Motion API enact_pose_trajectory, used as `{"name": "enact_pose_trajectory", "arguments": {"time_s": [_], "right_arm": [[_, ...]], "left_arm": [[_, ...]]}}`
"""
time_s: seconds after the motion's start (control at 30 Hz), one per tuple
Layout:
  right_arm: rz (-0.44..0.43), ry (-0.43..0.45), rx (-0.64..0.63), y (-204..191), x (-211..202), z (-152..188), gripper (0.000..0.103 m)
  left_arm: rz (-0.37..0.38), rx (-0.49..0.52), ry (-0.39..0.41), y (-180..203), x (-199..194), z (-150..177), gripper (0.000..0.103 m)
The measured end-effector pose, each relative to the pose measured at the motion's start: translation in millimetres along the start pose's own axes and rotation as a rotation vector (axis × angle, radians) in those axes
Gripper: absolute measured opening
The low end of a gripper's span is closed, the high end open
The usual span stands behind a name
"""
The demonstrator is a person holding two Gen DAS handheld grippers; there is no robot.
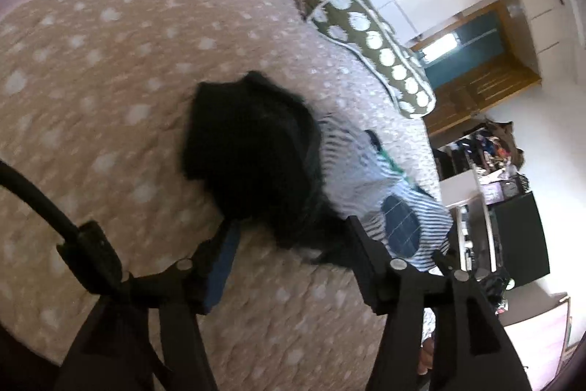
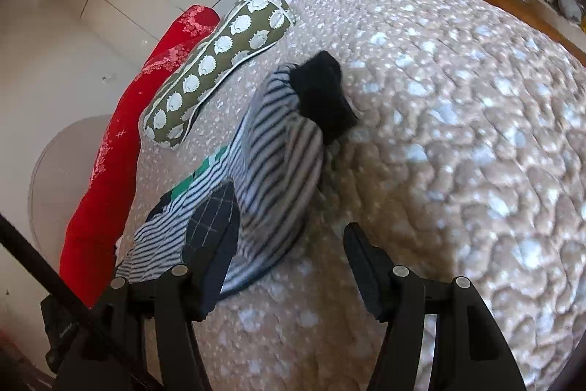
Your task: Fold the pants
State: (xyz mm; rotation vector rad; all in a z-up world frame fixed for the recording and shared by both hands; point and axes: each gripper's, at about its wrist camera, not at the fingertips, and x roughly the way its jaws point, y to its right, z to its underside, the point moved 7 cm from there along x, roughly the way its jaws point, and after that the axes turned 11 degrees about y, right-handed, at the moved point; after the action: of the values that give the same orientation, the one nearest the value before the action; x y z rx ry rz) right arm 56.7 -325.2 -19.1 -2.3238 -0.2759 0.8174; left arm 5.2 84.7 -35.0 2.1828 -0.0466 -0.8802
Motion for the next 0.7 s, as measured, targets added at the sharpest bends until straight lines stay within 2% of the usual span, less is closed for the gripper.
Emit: {"name": "enact_pose_trajectory", "arguments": {"time_s": [0.07,0.17,0.2,0.23,0.27,0.3,0.33,0.53,0.7], "right_arm": [[0.004,0.007,-0.006,-3,6,-5,0.065],[0.016,0.017,0.007,-3,21,-13,0.065],[0.021,0.014,0.013,-2,26,-15,0.059],[0.027,0.015,0.025,-1,30,-17,0.039],[0.020,0.008,0.040,-1,33,-18,0.028],[-0.008,-0.010,0.063,-2,35,-18,0.017],[-0.033,-0.013,0.092,-3,34,-18,0.014],[-0.093,0.033,0.093,-21,3,-21,0.012],[-0.095,0.046,0.041,-26,-30,-13,0.012]], "left_arm": [[0.017,0.001,0.013,6,9,-7,0.069],[-0.007,-0.015,0.000,6,27,-14,0.069],[-0.027,-0.023,-0.011,4,32,-16,0.057],[-0.053,-0.018,-0.018,3,35,-17,0.044],[-0.071,-0.009,-0.029,1,37,-18,0.022],[-0.054,-0.017,-0.043,1,37,-19,0.020],[-0.047,-0.025,-0.038,0,34,-19,0.018],[-0.031,0.007,-0.021,12,10,-17,0.017],[-0.030,0.035,-0.003,17,-15,-8,0.017]]}}
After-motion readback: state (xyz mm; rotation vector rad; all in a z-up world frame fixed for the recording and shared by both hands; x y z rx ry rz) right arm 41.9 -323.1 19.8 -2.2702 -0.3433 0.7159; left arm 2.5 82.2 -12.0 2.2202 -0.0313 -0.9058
